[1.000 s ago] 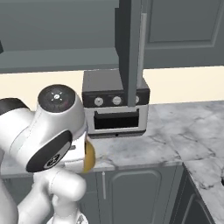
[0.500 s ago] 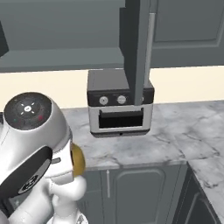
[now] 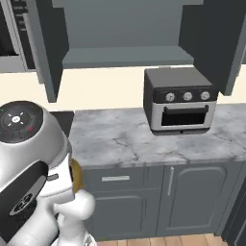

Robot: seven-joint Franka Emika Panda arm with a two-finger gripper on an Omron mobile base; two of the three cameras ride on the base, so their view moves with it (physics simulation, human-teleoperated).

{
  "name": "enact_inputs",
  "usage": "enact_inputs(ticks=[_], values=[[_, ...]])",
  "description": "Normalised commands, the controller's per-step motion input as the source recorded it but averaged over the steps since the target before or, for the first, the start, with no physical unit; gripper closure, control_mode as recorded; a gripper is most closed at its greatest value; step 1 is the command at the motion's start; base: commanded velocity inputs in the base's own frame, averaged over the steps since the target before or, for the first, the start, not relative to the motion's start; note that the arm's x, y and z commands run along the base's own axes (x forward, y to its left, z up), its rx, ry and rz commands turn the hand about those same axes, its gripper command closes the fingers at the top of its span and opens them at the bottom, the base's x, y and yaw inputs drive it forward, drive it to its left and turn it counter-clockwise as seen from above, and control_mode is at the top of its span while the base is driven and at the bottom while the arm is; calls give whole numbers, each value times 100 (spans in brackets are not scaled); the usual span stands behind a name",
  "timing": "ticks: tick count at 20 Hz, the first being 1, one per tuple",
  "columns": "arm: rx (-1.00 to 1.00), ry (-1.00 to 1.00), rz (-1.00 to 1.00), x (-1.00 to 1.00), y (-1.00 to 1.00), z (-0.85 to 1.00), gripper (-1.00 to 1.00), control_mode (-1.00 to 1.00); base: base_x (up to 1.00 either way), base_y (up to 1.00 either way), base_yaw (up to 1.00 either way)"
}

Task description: There is a tray on the dining counter. Grab the cup, mug, and pitcher and place them on the tray. The pitcher may be placed next to the tray if it cannot fit the tray.

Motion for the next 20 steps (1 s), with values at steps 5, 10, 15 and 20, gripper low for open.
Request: enact_inputs(ticks=[5,10,15,20], values=[[0,0,0,0,0,0,100,100,-100,-6,0],[0,0,0,0,0,0,100,100,-100,0,1],[0,0,0,0,0,0,100,100,-100,4,3],[0,0,0,0,0,0,100,100,-100,22,1]])
